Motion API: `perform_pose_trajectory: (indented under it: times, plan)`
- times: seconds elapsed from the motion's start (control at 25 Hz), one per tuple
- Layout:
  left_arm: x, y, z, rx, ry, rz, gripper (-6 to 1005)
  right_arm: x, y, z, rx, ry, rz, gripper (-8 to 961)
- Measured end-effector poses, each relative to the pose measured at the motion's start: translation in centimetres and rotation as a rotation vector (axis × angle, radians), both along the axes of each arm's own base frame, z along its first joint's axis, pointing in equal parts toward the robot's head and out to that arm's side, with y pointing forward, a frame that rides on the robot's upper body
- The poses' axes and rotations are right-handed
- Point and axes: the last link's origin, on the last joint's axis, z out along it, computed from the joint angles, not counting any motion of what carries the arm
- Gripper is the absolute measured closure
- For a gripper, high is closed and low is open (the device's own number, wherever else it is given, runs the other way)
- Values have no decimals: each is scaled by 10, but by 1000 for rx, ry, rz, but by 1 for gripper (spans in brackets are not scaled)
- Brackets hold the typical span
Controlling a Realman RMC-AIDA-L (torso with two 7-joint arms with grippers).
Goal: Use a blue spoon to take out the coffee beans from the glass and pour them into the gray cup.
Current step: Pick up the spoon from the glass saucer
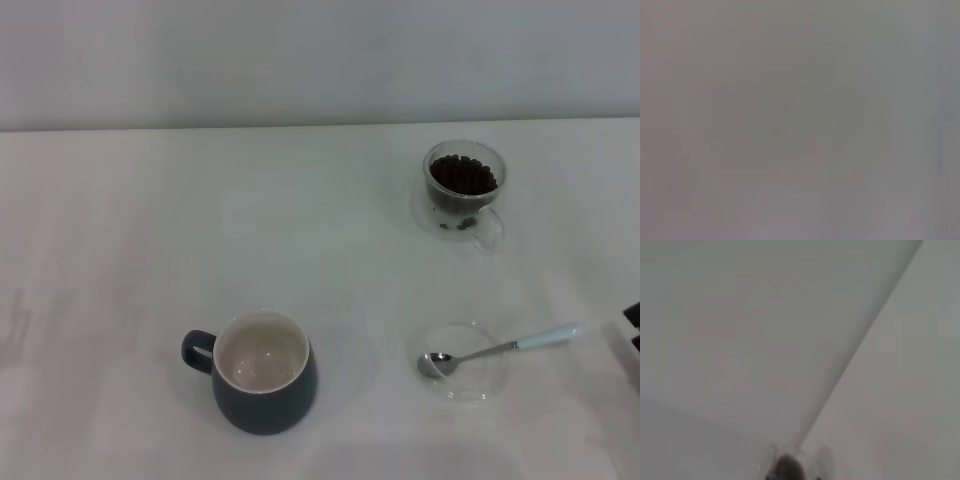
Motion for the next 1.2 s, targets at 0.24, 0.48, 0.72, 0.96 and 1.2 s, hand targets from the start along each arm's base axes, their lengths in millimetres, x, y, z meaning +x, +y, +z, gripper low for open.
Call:
perform_pose_trajectory:
  times: [0.24, 0.48, 0.72, 0.96, 1.2]
  plan:
    - [-3, -2, 2, 7, 4, 13, 287, -16, 8, -11, 39, 8, 25, 215]
    - [-1, 0, 2, 11, 0, 3, 287, -21, 9, -18, 14, 4, 33, 226]
    - [2, 6, 2, 5, 5, -10, 288, -28, 15, -28, -35, -8, 58, 237]
    - [1, 10, 4, 4, 18, -8, 288, -33, 21, -36, -79, -9, 73, 248]
    - [-2, 11, 8, 5, 42, -3, 288, -37, 20, -42, -105, 6, 81, 259]
